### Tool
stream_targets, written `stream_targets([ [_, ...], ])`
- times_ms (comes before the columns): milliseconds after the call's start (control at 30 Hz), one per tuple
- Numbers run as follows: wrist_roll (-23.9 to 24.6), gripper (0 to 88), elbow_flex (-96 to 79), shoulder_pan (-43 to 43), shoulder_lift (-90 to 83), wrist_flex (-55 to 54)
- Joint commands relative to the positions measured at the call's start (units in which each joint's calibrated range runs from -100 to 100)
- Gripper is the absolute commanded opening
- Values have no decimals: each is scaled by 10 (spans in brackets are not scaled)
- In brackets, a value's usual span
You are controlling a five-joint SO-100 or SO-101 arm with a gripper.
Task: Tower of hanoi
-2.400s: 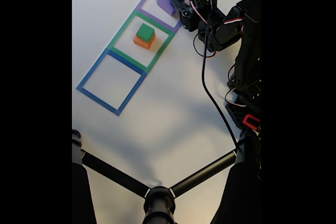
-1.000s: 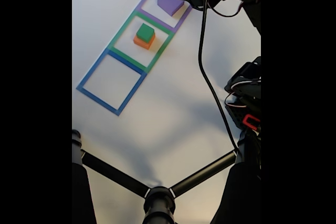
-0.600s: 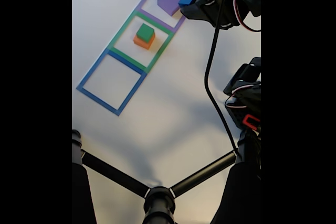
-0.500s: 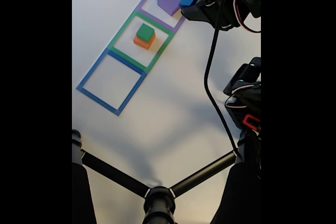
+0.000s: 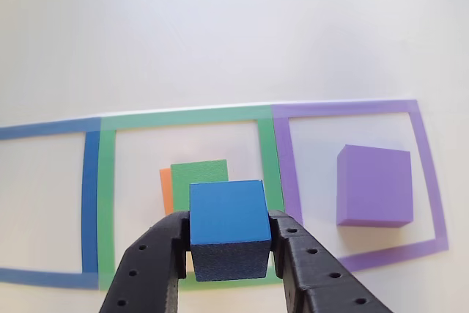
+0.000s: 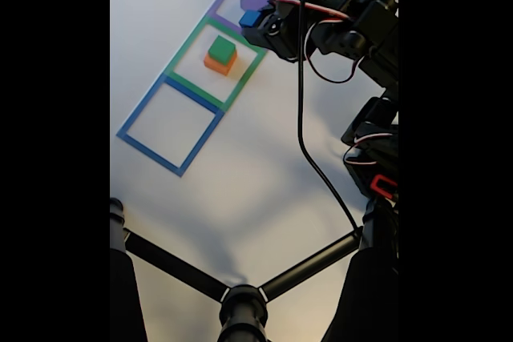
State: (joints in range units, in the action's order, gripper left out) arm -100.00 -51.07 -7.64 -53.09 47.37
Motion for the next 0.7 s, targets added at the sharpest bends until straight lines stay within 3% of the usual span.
stream_targets([
  [0, 0, 29, -96, -7, -20, -160],
  [333, 0, 30, -258, 4, 21, -426],
  [667, 0, 31, -333, 4, 81, -579],
])
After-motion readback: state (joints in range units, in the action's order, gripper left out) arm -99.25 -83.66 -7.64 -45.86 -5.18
